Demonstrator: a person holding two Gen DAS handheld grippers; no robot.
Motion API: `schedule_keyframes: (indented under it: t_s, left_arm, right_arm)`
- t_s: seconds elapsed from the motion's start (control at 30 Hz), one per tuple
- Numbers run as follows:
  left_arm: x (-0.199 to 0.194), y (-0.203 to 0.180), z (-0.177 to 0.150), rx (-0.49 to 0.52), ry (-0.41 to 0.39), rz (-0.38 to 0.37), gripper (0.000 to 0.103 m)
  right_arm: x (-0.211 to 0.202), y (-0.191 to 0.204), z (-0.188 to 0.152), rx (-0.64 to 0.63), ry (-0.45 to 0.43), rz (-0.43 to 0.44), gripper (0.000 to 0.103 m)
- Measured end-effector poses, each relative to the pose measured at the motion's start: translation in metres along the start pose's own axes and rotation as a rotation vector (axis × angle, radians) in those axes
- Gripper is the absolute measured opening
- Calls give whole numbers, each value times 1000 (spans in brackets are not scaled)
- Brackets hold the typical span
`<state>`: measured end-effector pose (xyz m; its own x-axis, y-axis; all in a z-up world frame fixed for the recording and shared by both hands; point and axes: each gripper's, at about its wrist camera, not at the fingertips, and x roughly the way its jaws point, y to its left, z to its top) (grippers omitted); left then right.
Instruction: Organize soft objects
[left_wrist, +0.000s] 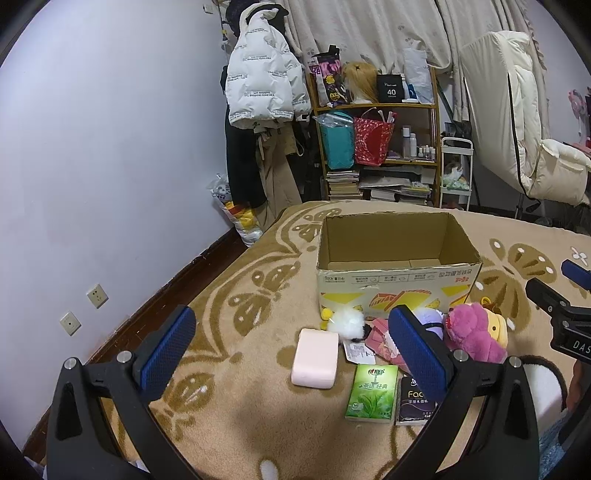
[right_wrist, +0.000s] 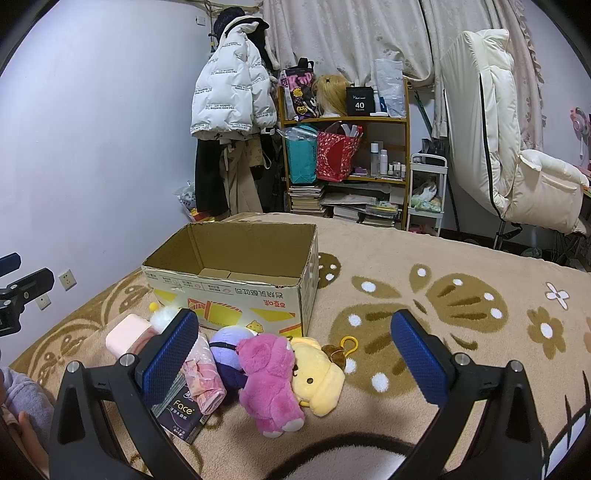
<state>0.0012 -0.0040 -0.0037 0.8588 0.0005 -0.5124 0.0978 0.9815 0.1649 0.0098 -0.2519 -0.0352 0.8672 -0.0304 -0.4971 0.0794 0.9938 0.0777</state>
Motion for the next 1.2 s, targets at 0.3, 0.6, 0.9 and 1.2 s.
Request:
schedule_keyframes:
  t_s: [0.3,0.6,0.9,1.2]
  left_arm:
    - [0,-1,-1,1,0,-2,103]
    - [-2,-3,-2,5,0,-8,103]
    - [-1,-3,-1,2,4,-16,103]
    - [-1,-5,-1,8,6,-19,103]
  right_arm:
    - [0,0,0,2,0,4,103]
    - [0,0,0,0,1,1,103]
    - [0,1,0,-1,2,-1,103]
    - [0,0,0,-2,3,0,103]
